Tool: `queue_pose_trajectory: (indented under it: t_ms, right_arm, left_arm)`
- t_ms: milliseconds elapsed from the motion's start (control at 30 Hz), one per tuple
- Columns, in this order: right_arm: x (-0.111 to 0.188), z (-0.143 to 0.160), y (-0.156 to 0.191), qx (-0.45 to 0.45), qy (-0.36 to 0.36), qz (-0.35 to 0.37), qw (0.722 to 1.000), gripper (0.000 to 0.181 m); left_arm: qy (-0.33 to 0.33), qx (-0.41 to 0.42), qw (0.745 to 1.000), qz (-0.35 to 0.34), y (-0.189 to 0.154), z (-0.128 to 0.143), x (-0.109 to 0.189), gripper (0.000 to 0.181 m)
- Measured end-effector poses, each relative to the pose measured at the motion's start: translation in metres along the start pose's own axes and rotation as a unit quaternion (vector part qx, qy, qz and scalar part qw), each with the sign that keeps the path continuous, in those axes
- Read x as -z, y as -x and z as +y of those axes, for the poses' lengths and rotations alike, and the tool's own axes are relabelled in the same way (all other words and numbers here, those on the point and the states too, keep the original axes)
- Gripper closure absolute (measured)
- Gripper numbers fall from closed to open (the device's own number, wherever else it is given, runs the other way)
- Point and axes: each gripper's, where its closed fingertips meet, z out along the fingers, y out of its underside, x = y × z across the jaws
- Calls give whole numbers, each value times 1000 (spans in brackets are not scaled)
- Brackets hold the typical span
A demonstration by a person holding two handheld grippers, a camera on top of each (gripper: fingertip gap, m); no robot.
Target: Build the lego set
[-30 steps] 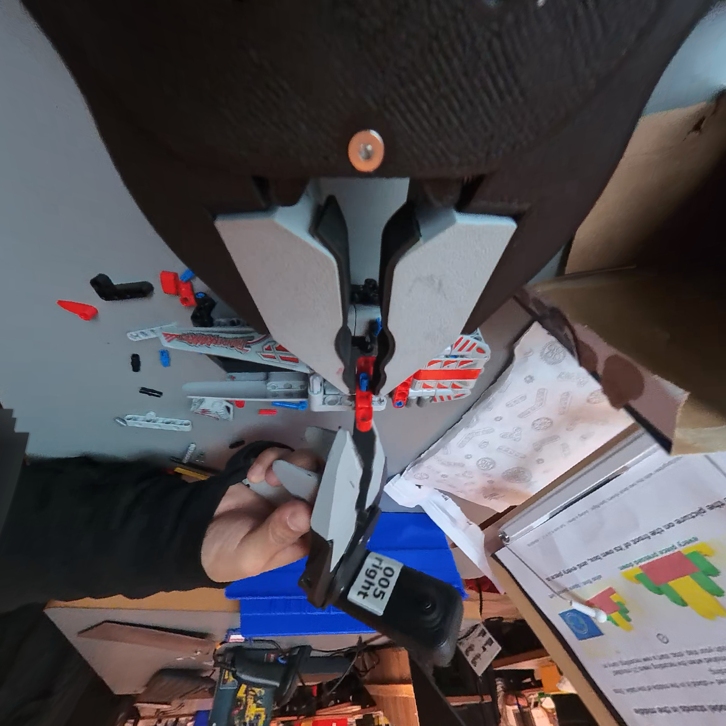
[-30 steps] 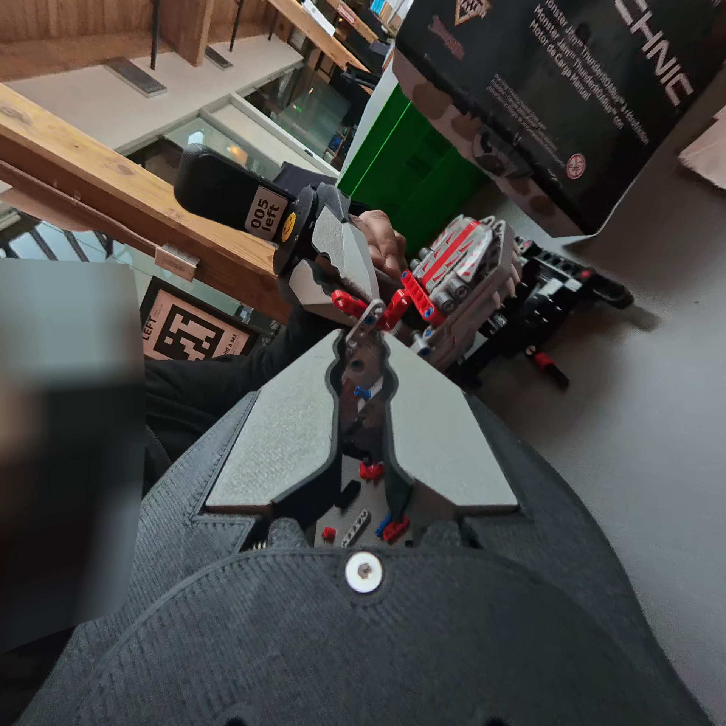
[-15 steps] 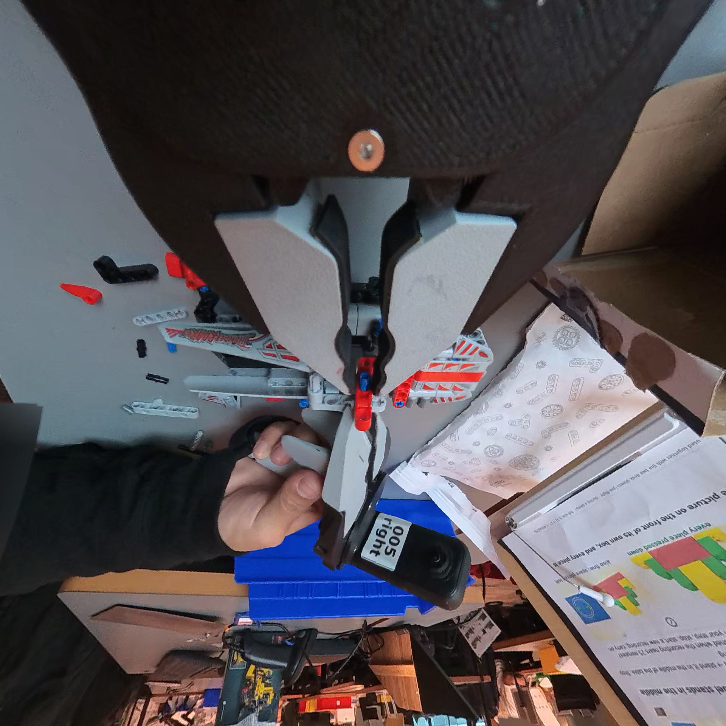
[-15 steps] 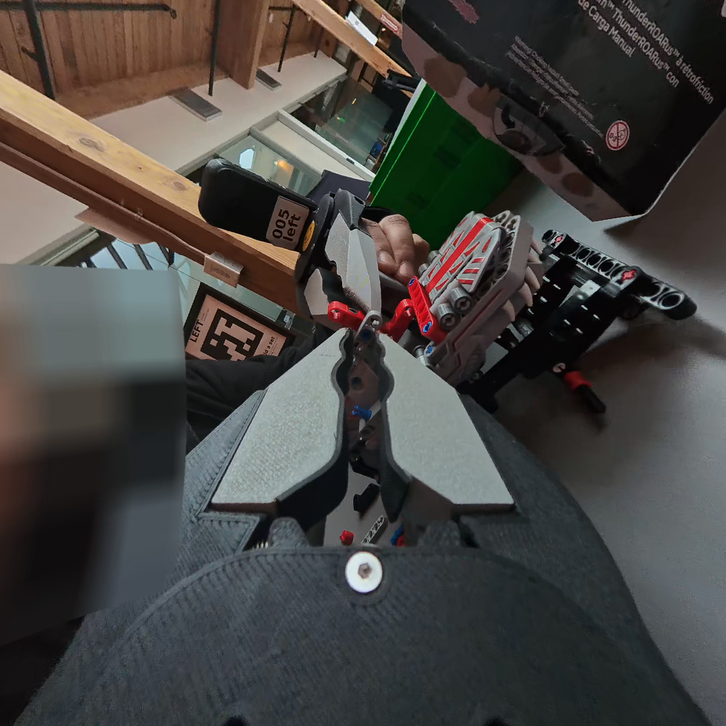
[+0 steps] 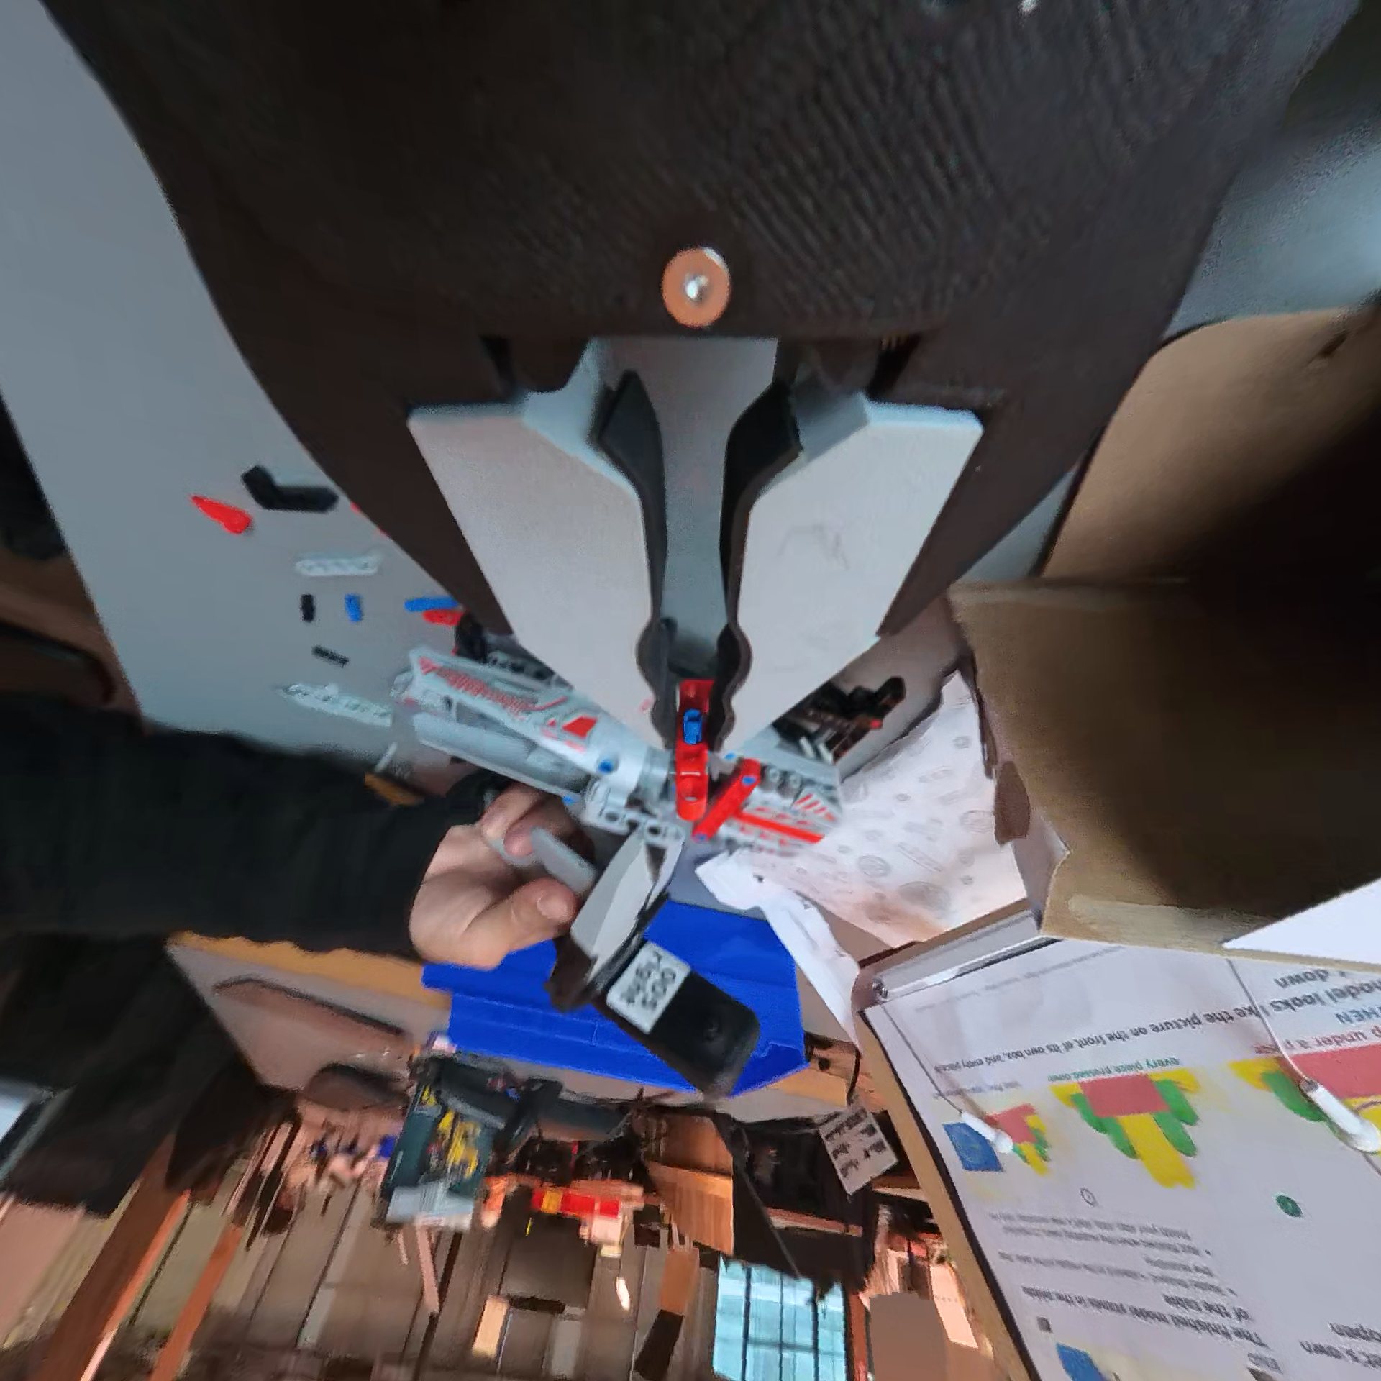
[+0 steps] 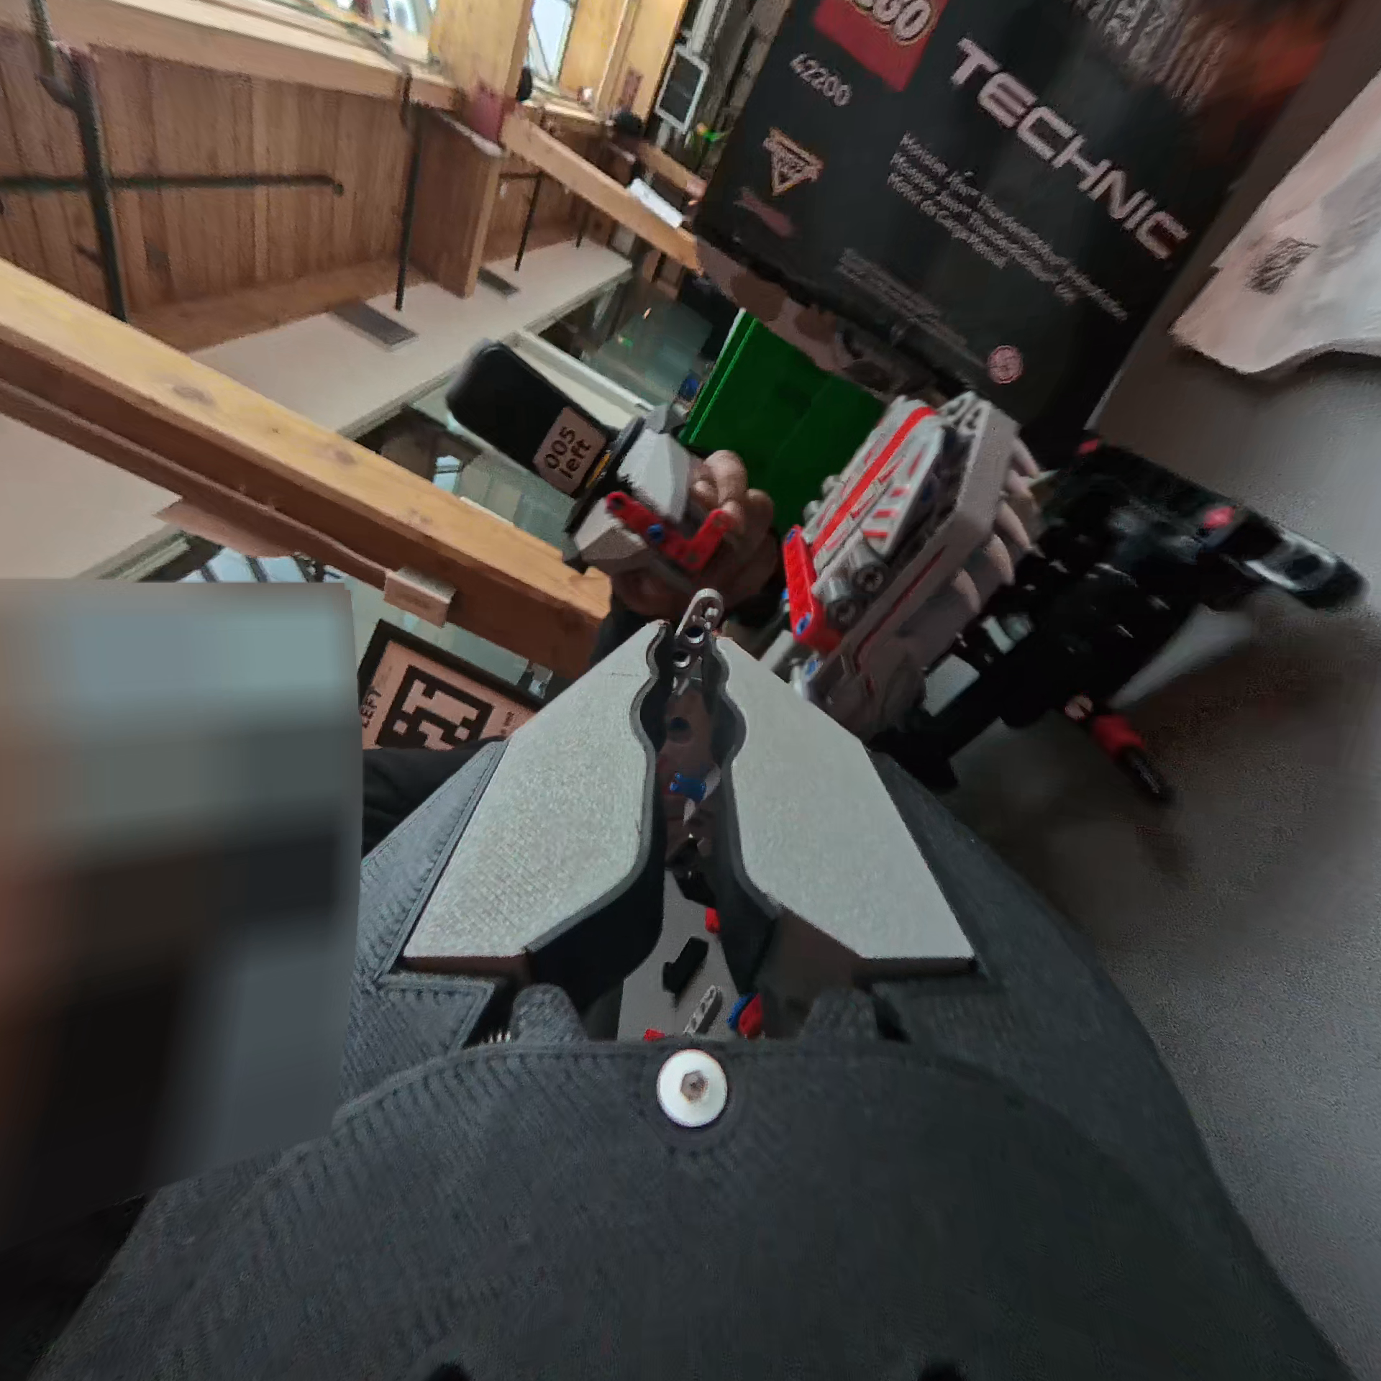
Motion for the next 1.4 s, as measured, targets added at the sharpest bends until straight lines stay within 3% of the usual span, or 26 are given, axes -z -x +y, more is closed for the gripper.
queue_pose_trajectory:
  t_ms: [133, 300, 500, 633, 733, 900, 1033, 1167, 1400]
  right_arm:
    - [-8, 3, 1, 8, 15, 8, 1000, 176]
    - [-12, 2, -6, 27, 20, 46, 998, 172]
    - [5, -19, -6, 101, 5, 134, 986, 149]
    - [5, -30, 25, 189, -6, 117, 975, 152]
    - [-14, -11, 57, 270, 43, 66, 960, 172]
    - [-30, 10, 59, 319, 102, 84, 939, 171]
    - [-34, 7, 64, 329, 75, 70, 939, 176]
    - [-32, -12, 79, 353, -17, 55, 934, 176]
    - [-36, -14, 79, 356, -25, 71, 932, 179]
  left_arm:
    - [28, -3, 1000, -1, -5, 9, -13, 175]
    - [2, 76, 996, 47, -12, 4, -15, 176]
    - [-39, 110, 989, 96, -24, -9, -14, 175]
    - [-46, 122, 983, 129, -37, -12, -17, 175]
    - [-53, 118, 981, 143, -44, -16, -18, 175]
    - [-70, 110, 981, 142, -44, -22, -16, 175]
    - [-127, 128, 972, 148, -41, -38, -9, 175]
    - [-241, 186, 937, 170, -37, -66, 5, 175]
    - [-231, 172, 944, 160, -44, -65, -3, 175]
